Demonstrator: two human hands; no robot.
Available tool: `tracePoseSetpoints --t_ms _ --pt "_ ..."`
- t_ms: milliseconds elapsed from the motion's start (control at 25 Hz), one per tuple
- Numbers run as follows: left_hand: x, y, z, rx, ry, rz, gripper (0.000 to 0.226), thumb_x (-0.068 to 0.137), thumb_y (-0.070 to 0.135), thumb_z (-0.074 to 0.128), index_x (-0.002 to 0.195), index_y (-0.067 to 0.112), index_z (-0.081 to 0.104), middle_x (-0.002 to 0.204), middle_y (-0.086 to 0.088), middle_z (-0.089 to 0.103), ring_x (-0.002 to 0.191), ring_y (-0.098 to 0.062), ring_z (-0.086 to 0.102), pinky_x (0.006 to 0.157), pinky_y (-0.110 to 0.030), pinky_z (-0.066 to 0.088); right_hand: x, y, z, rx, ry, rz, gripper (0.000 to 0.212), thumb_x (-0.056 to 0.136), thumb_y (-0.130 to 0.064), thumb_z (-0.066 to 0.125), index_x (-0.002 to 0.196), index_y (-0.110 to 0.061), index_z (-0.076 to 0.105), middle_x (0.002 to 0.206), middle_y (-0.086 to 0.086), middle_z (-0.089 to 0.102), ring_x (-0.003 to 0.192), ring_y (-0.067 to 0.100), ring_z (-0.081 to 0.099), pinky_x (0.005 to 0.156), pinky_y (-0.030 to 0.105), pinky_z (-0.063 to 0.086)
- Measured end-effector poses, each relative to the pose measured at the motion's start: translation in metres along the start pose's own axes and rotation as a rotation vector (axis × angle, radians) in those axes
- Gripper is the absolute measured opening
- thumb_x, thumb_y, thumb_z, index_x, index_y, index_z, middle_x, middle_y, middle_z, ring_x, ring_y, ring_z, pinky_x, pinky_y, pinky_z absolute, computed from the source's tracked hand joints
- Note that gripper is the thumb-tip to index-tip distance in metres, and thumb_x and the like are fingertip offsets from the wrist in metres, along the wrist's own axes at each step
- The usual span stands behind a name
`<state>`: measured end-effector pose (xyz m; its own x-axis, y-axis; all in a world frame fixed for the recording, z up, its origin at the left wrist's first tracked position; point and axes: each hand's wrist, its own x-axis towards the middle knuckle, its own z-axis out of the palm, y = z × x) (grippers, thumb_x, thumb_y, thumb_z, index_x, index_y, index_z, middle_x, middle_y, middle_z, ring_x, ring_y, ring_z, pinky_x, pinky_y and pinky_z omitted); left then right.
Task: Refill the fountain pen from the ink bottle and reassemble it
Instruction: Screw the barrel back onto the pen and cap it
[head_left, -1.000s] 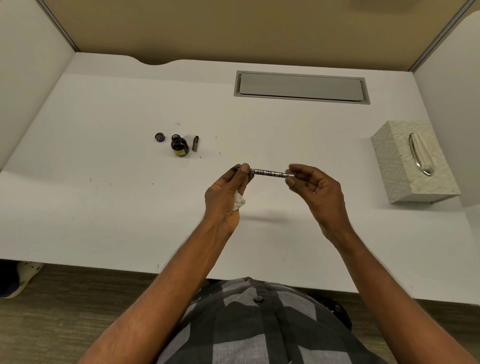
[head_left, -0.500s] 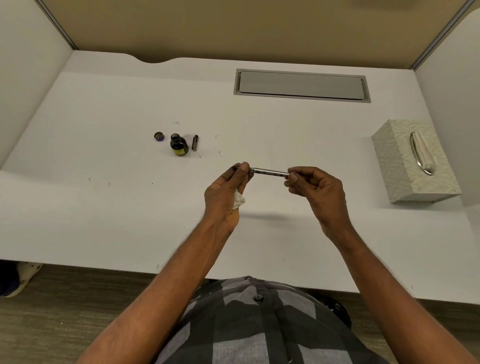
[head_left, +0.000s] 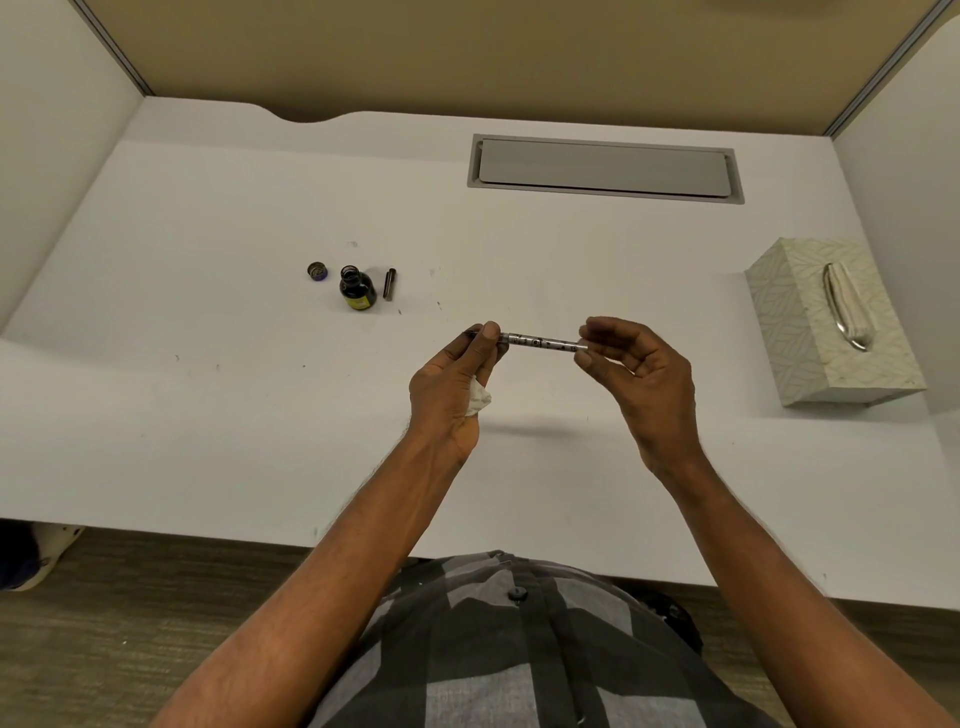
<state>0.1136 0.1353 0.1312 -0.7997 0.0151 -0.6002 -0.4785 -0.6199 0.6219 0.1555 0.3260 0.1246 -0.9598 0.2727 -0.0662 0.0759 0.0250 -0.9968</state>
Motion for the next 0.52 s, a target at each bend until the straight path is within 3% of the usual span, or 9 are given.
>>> tracePoseSetpoints --t_ms 80,160,320,440,520 --pt "0.0013 -0.0012 0.0006 -0.024 0.001 0.012 0.011 0.088 0.004 0.072 0.098 0.008 0.071 0.083 0.000 0.078 0.082 -0.012 0.077 0.091 -0.022 0.048 0.0006 0.0000 0.0008 0.010 0.031 -0.017 0.027 0.087 -0.005 0.080 0.113 -0.008 0.075 0.106 0.003 0.079 0.099 0.016 0.075 0.093 0.029 0.059" --pt "0.0024 -0.0018 0.0013 -0.035 -0.001 0.018 0.012 0.088 0.003 0.072 0.100 0.006 0.071 0.084 0.000 0.078 0.081 -0.013 0.077 0.100 -0.026 0.047 0.0015 0.0006 0.0018 0.035 0.047 -0.012 0.020 0.090 -0.008 0.078 0.110 -0.008 0.076 0.099 0.005 0.079 0.091 0.020 0.075 0.093 0.038 0.061" --pt "0.0034 -0.0012 0.0013 -0.041 -0.008 0.015 0.014 0.089 0.003 0.072 0.102 0.006 0.071 0.085 0.000 0.078 0.081 -0.013 0.077 0.086 -0.019 0.051 0.0016 -0.0001 0.0020 0.010 0.032 -0.011 0.028 0.086 -0.007 0.082 0.114 -0.010 0.075 0.108 0.001 0.079 0.101 0.017 0.076 0.094 0.028 0.058" --pt "0.0037 -0.0023 0.0014 -0.045 -0.005 0.023 0.014 0.088 0.002 0.072 0.102 0.004 0.072 0.084 -0.001 0.078 0.081 -0.014 0.077 0.096 -0.023 0.051 0.0022 0.0009 0.0032 0.033 0.038 0.010 0.019 0.091 -0.008 0.077 0.110 -0.006 0.076 0.095 0.004 0.079 0.088 0.019 0.075 0.091 0.036 0.061" --pt "0.0035 -0.0026 0.0019 -0.033 -0.005 0.025 0.012 0.088 0.003 0.072 0.099 0.006 0.072 0.083 -0.001 0.079 0.082 -0.014 0.077 0.100 -0.026 0.048 0.0028 0.0018 0.0028 0.046 0.043 0.020 0.020 0.092 -0.011 0.076 0.111 -0.007 0.076 0.099 0.005 0.079 0.091 0.020 0.076 0.093 0.037 0.061"
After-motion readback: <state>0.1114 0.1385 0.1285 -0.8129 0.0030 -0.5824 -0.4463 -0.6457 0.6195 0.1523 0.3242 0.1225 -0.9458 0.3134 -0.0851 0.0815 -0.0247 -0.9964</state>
